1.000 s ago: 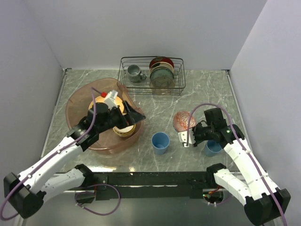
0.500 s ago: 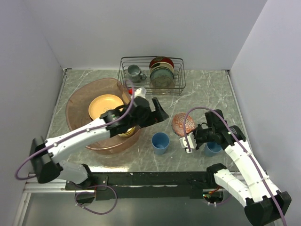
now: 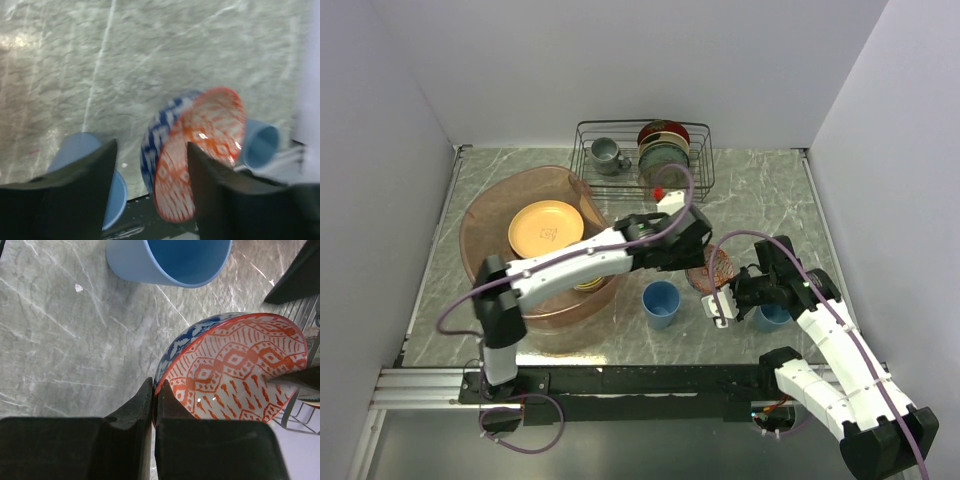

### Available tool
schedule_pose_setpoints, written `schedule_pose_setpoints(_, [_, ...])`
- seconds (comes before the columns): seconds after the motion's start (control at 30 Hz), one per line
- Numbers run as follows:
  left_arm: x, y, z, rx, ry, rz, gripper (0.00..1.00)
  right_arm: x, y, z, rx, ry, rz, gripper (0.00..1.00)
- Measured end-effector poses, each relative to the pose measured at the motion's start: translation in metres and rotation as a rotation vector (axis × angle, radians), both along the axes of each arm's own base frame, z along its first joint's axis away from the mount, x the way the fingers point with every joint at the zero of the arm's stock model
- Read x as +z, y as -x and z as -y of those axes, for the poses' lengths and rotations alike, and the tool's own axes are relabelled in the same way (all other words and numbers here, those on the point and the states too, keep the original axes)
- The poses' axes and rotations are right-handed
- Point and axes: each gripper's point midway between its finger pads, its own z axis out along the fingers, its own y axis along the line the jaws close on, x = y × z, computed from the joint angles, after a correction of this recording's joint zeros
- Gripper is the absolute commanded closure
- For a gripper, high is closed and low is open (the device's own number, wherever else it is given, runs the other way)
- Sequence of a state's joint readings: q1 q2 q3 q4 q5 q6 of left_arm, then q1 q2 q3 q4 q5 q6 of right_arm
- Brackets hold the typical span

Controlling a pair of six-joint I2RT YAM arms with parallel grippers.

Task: Place the mixed dishes into the plastic bin
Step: Pick up the bowl from the center of the board.

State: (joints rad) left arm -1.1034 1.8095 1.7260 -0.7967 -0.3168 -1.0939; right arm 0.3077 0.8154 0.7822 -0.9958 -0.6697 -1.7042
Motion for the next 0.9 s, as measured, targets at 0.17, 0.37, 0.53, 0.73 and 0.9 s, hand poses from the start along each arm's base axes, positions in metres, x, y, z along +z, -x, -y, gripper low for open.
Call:
schedule_pose_setpoints(0.17, [-0.037,-0.004,0.002,-0.025,-0.158,-0.045,0.87,-0.002,0.001,0.001,-0.004,0.002,-0.008,1.00])
schedule_pose_setpoints(0.37, [-0.040,0.005,0.000,-0.095,-0.227,-0.010,0.99,-0.005,0.007,-0.002,0.014,-0.001,-0.024,1.00])
schedule_pose_setpoints(0.53, [-0.033,0.004,-0.003,-0.106,-0.212,0.025,0.99,0.000,0.005,-0.006,0.023,-0.026,-0.006,0.98])
schedule_pose_setpoints(0.73, [-0.024,0.003,-0.010,-0.114,-0.184,0.070,0.99,0.007,0.006,-0.013,0.035,-0.069,0.004,0.71])
schedule_pose_setpoints(0.9, [-0.018,0.004,-0.027,-0.116,-0.191,0.093,0.99,0.012,0.004,-0.014,-0.001,-0.099,-0.008,0.41])
